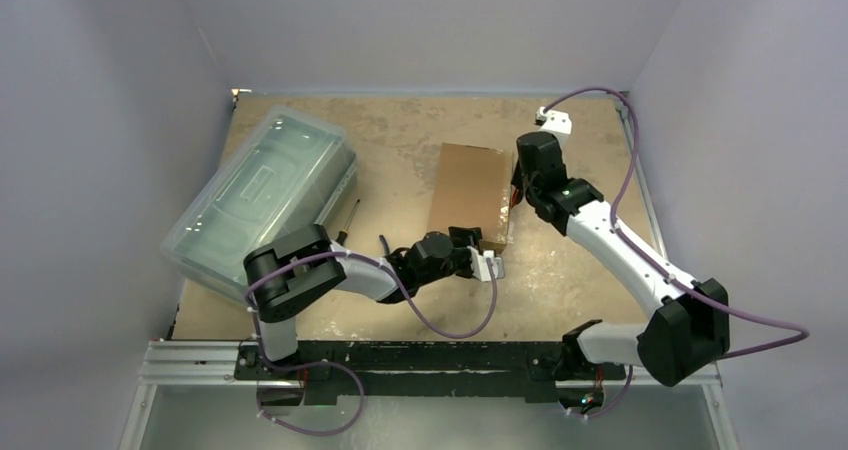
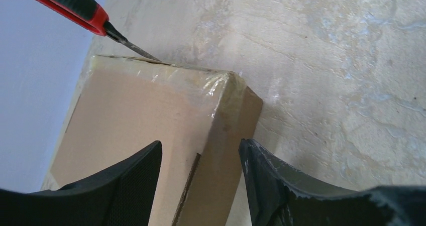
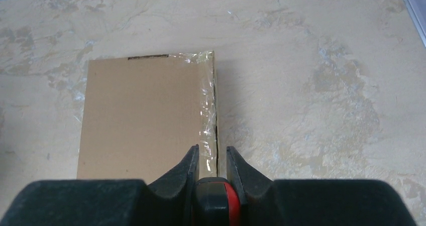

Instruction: Unpack the express box

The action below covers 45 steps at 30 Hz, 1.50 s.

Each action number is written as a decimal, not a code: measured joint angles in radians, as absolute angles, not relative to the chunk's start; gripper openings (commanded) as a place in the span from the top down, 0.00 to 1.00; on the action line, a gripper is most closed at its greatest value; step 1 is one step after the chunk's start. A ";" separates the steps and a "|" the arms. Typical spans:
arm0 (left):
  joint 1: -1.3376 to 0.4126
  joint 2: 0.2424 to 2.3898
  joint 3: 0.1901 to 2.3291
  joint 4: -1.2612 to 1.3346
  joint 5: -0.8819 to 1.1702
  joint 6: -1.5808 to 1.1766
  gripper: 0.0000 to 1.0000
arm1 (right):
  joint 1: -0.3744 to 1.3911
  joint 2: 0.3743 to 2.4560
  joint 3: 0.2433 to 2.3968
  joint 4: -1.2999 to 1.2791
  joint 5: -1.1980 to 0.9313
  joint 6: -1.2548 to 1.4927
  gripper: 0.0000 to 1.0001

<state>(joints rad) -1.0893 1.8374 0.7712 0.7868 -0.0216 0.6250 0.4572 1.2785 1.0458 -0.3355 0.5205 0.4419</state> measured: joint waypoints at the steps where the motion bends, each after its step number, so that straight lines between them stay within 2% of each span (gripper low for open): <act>1: -1.091 1.838 0.772 0.793 -0.033 0.625 0.46 | 0.457 1.282 1.048 -0.335 0.525 0.444 1.00; 4: -1.097 1.842 0.779 0.809 -0.066 0.625 0.52 | 0.457 1.300 1.065 -0.330 0.540 0.449 1.00; 8: -1.098 1.858 0.794 0.815 -0.087 0.624 0.55 | 0.457 1.339 1.096 -0.329 0.568 0.452 1.00; 23: -1.102 1.895 0.815 0.815 -0.106 0.622 0.56 | 0.457 1.473 1.149 -0.318 0.627 0.448 1.00; 45: -1.108 1.925 0.831 0.815 -0.120 0.620 0.59 | 0.458 1.463 1.150 -0.323 0.638 0.445 1.00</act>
<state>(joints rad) -1.1076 1.9247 0.8307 0.8146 -0.1196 0.6205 0.4580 1.4628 1.1500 -0.3233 0.6376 0.4450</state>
